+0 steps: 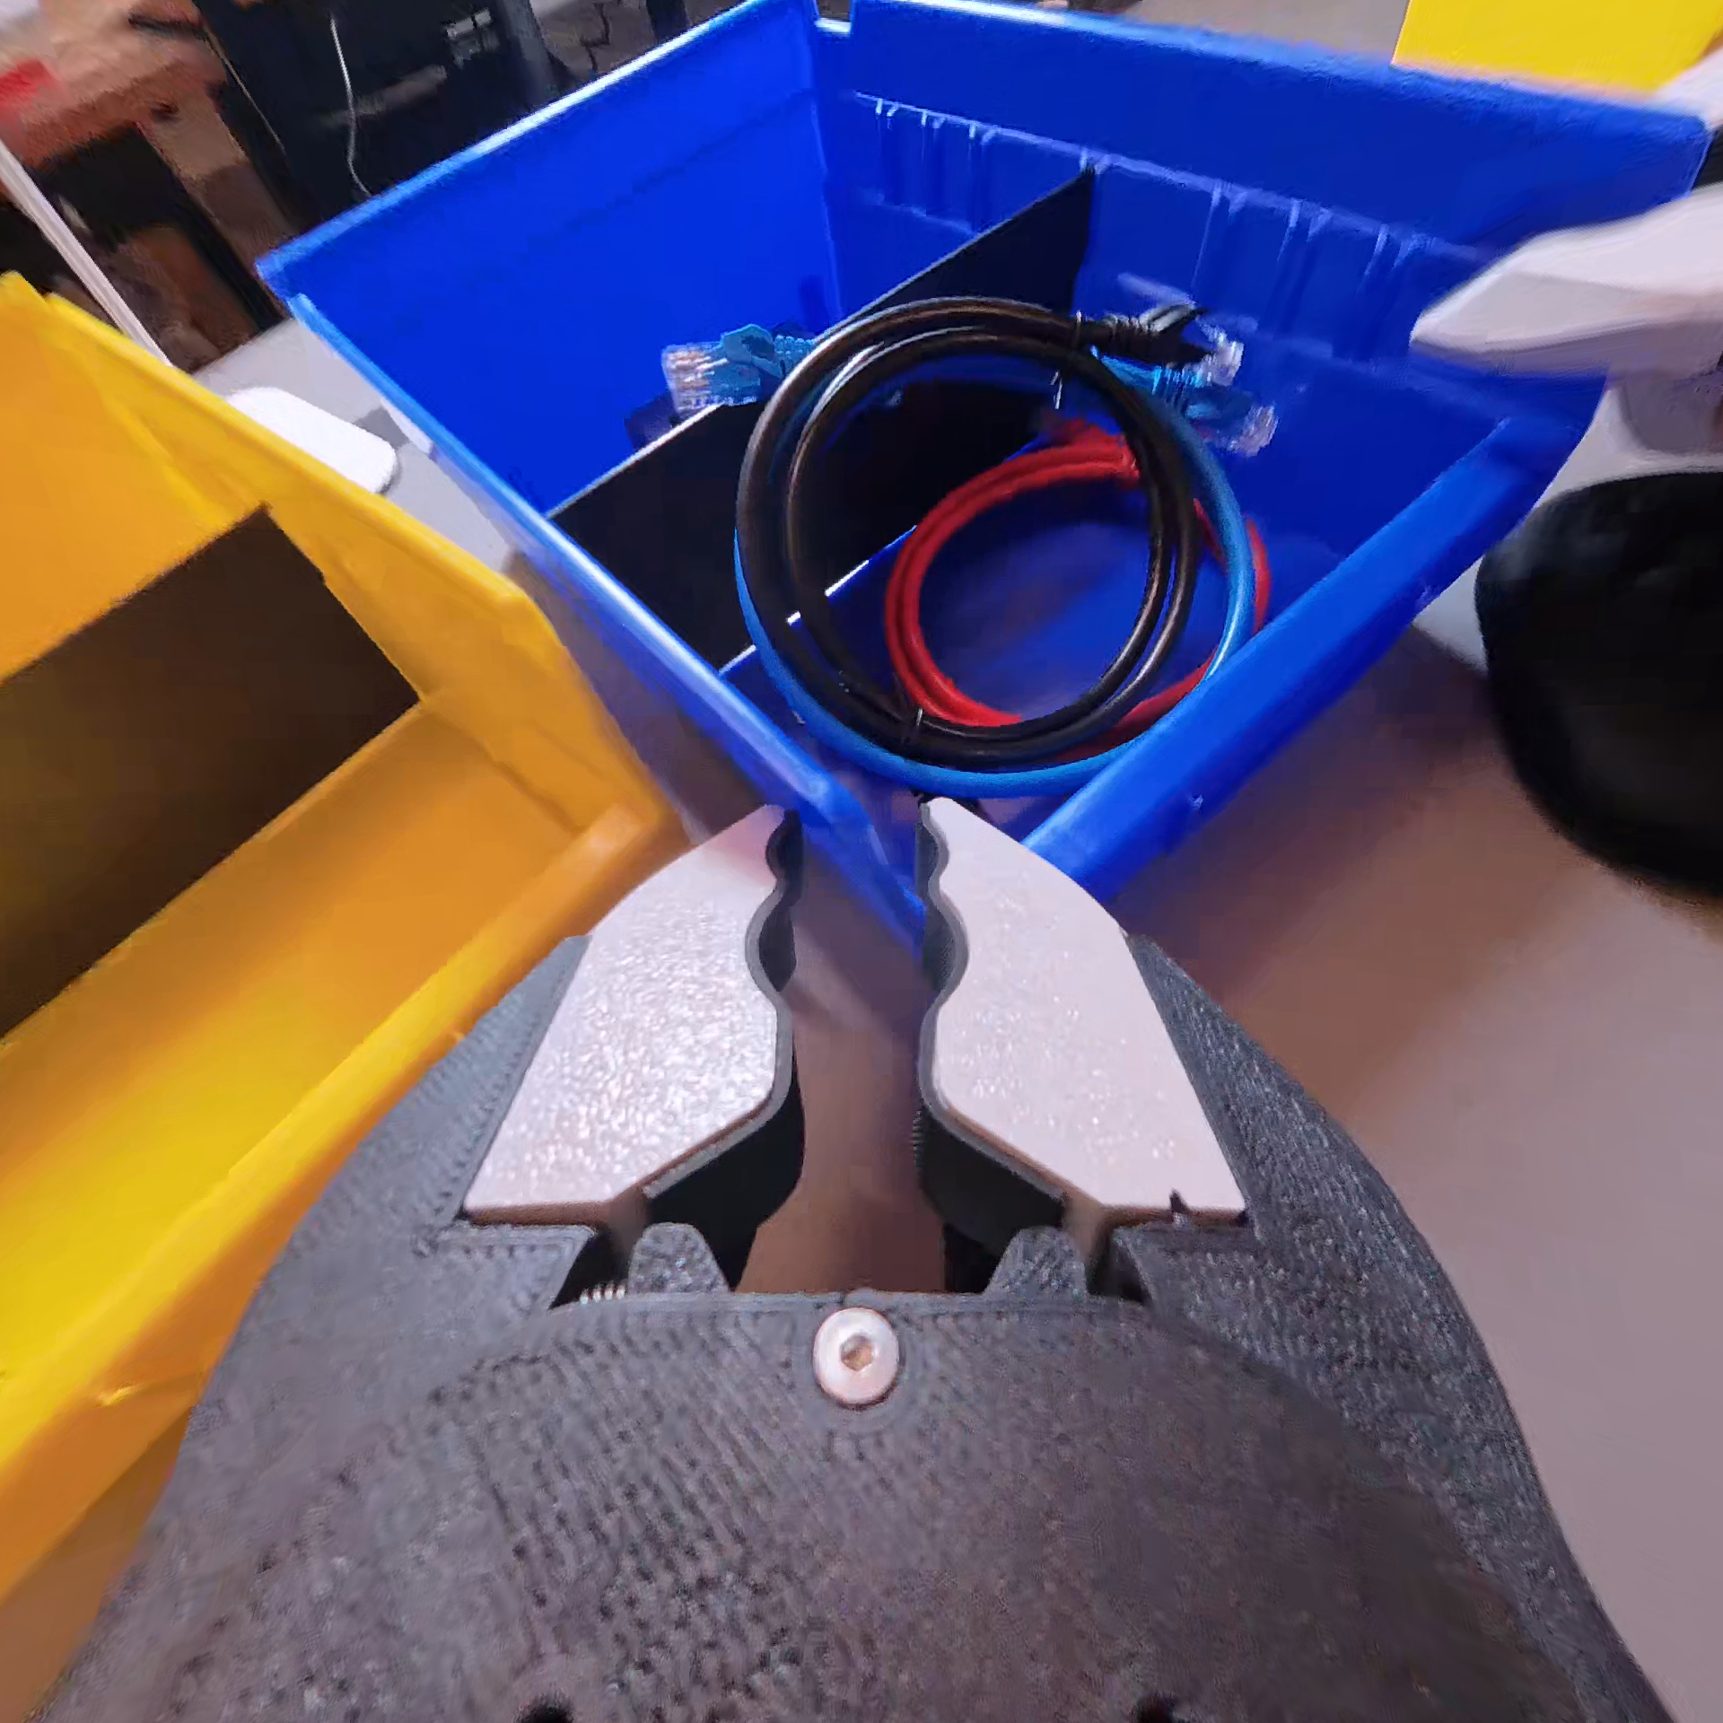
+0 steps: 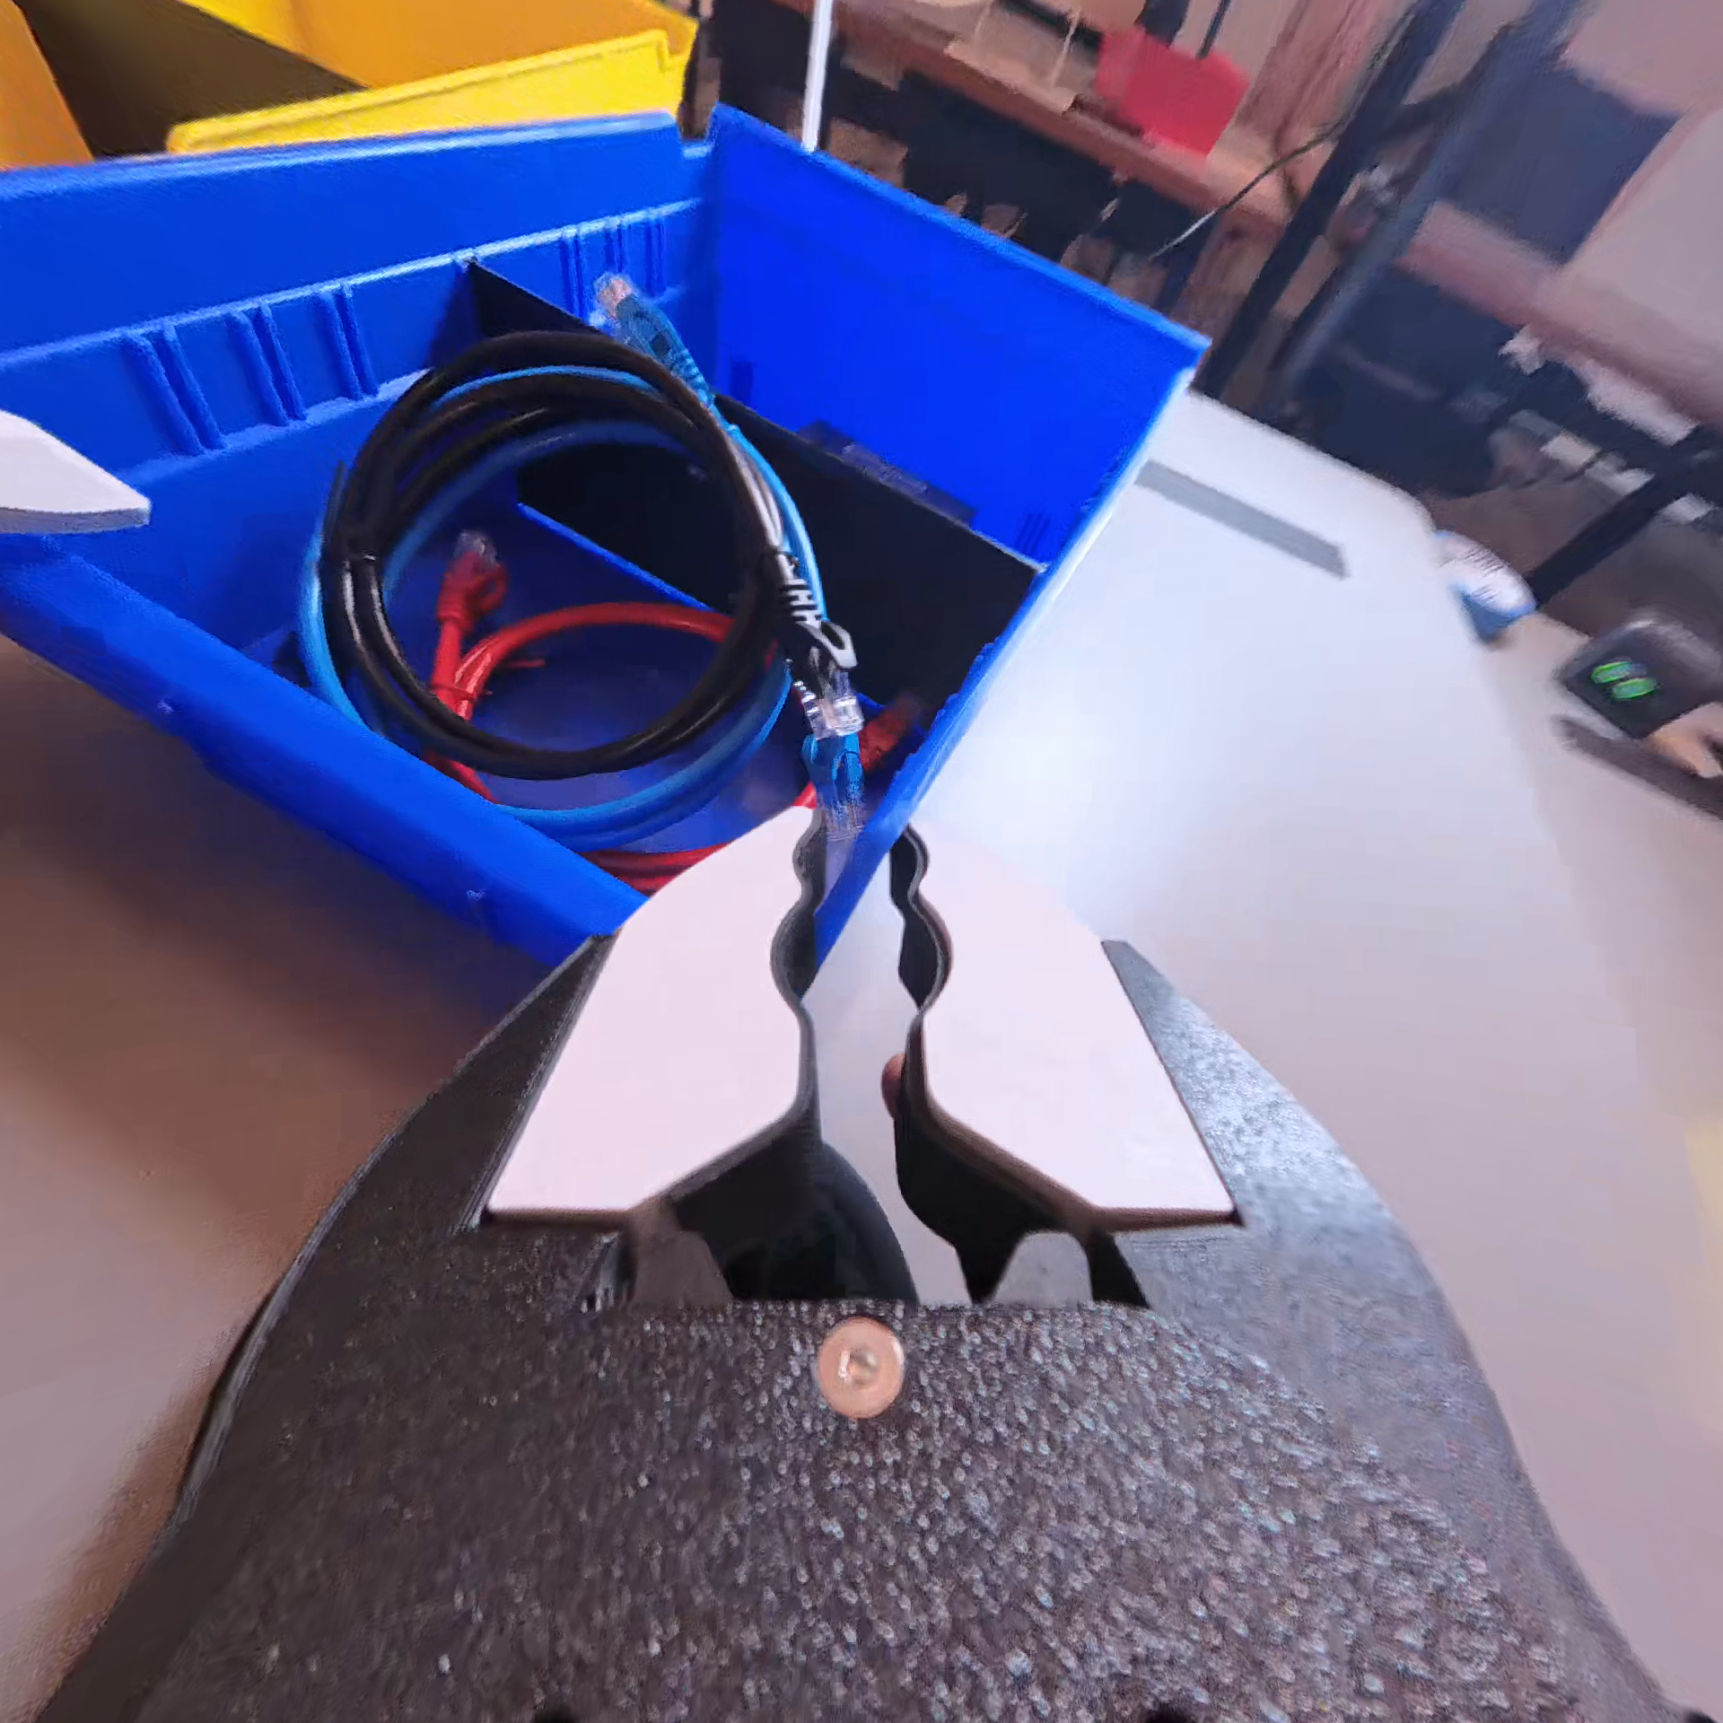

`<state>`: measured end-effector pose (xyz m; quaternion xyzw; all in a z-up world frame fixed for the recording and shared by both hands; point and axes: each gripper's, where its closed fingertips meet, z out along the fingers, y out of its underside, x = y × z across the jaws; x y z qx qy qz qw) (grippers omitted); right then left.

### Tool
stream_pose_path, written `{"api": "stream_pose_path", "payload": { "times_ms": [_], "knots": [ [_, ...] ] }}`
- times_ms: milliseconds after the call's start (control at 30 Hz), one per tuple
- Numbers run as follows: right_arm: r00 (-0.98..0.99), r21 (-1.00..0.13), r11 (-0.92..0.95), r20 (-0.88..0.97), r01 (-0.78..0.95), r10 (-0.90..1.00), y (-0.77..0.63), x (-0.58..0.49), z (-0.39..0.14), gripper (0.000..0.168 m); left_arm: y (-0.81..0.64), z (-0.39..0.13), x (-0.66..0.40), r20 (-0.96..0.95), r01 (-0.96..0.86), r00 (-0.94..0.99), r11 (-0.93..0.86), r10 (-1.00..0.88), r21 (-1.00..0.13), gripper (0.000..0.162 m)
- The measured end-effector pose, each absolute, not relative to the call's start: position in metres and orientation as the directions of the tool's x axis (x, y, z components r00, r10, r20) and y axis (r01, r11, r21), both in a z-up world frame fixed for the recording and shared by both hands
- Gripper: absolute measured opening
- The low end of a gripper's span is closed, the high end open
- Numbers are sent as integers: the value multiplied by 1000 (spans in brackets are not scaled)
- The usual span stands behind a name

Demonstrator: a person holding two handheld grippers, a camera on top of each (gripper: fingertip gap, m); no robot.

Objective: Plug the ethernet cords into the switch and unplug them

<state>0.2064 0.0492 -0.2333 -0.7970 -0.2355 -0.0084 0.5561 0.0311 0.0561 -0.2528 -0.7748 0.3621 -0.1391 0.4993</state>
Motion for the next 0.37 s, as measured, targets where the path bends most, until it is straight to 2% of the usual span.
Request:
{"api": "stream_pose_path", "payload": {
  "times_ms": [33, 233, 367],
  "knots": [
    [888, -889, -232, 304, 395, 345, 43, 208, -225, 11, 52, -248, 32, -206, -452, 686, -187, -698, -872, 22],
    [907, -937, -26, 330, 348, 262, -5, 197, -157, 9, 12, -176, 21, -350, -431, 685, 31, -639, -902, 19],
    [878, -946, 150, 323, 287, 353, -24, 144, -95, 10, -21, -114, -33, -434, -446, 727, 115, -532, -888, 20]
  ]
}}
